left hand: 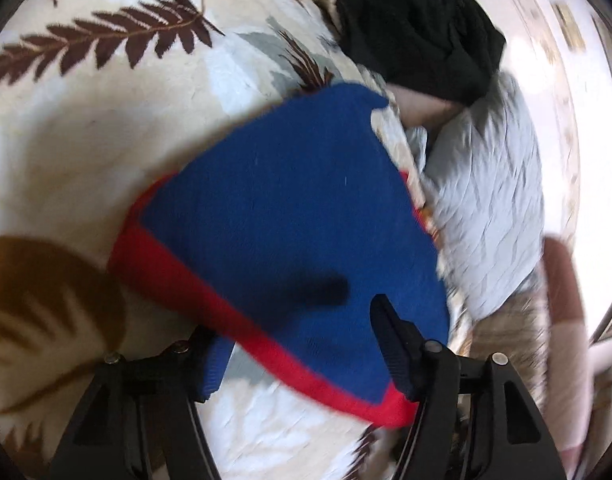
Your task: Fold small clothes
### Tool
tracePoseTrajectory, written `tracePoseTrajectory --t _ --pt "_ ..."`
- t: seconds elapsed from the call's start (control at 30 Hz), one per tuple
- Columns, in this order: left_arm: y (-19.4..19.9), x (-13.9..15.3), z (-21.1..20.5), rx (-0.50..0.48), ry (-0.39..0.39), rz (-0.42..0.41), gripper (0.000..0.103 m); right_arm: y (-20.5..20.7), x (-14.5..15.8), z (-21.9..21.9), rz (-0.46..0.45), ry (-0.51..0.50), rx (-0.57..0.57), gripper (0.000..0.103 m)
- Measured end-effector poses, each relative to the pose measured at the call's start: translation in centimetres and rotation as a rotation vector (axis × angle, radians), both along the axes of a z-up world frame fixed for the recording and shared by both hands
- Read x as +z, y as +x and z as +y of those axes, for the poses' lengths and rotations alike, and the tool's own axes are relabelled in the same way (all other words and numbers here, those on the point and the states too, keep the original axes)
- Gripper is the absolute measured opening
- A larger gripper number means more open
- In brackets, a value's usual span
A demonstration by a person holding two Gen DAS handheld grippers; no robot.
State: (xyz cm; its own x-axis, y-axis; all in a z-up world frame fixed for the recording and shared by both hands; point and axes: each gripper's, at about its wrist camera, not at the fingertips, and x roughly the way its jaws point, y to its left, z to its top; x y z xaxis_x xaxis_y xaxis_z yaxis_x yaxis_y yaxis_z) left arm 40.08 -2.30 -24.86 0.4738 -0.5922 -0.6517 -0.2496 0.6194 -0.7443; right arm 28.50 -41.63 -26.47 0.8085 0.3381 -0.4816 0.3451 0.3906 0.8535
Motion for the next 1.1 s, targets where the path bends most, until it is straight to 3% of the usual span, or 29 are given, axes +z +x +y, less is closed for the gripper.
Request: tracePoseTrajectory --t 0.13,0.3,0.4,0.47,0.53,0.7,0.8,0.9,0.93,0.97,1.0,1.1 --pt "1.8 -0.1 -0.3 0.005 -0.015 0.014 0.061 2.0 0.1 -0.1 -0.008 -0.019 -0.019 0.075" --pt "1.7 0.0 -1.2 -0.026 0.081 0.006 0.051 2.9 0.7 -0.1 0.015 -0.042 -0.022 0.075" --pt "1.7 -0.1 -1.3 -0.035 0.100 -0.001 0.048 1.0 0.8 -0.6 0.093 -0.001 -0.035 0.073" --pt "1.8 -0.1 -1.6 -0.029 0.115 -0.006 0.048 -1.4 1.1 -1.4 0.146 -0.033 -0.091 0.072" --pt "1.7 0.0 -1.8 -0.023 0.129 -0.018 0.050 -2.5 1.0 -2.0 0.156 -0.004 -0.129 0.072" --pt "1.7 -0.1 -1.6 -0.032 0.115 -0.040 0.051 -1.1 0.7 -2.0 0.127 -0.025 -0.151 0.072" --pt "1.8 -0.1 -1.2 -0.030 0.097 -0.050 0.037 0.8 0.6 -2.4 0.081 -0.082 -0.169 0.073" --pt "1.7 0.2 -1.3 -0.036 0.102 -0.068 0.033 2.0 0.4 -2.6 0.042 -0.058 -0.156 0.072" --pt "1.7 0.4 -1.3 -0.039 0.109 -0.074 0.033 2.7 0.4 -2.6 0.039 -0.064 -0.140 0.063" --pt "1.7 0.5 -1.4 -0.042 0.114 -0.079 0.032 3.0 0.2 -2.6 0.039 -0.066 -0.130 0.044" --pt "1.7 0.5 -1.4 -0.044 0.112 -0.078 0.032 3.4 -0.1 -2.5 0.046 -0.067 -0.119 0.033" --pt "2.1 -0.3 -1.2 -0.046 0.091 -0.052 0.032 4.1 -0.7 -2.2 0.060 -0.074 -0.105 0.031"
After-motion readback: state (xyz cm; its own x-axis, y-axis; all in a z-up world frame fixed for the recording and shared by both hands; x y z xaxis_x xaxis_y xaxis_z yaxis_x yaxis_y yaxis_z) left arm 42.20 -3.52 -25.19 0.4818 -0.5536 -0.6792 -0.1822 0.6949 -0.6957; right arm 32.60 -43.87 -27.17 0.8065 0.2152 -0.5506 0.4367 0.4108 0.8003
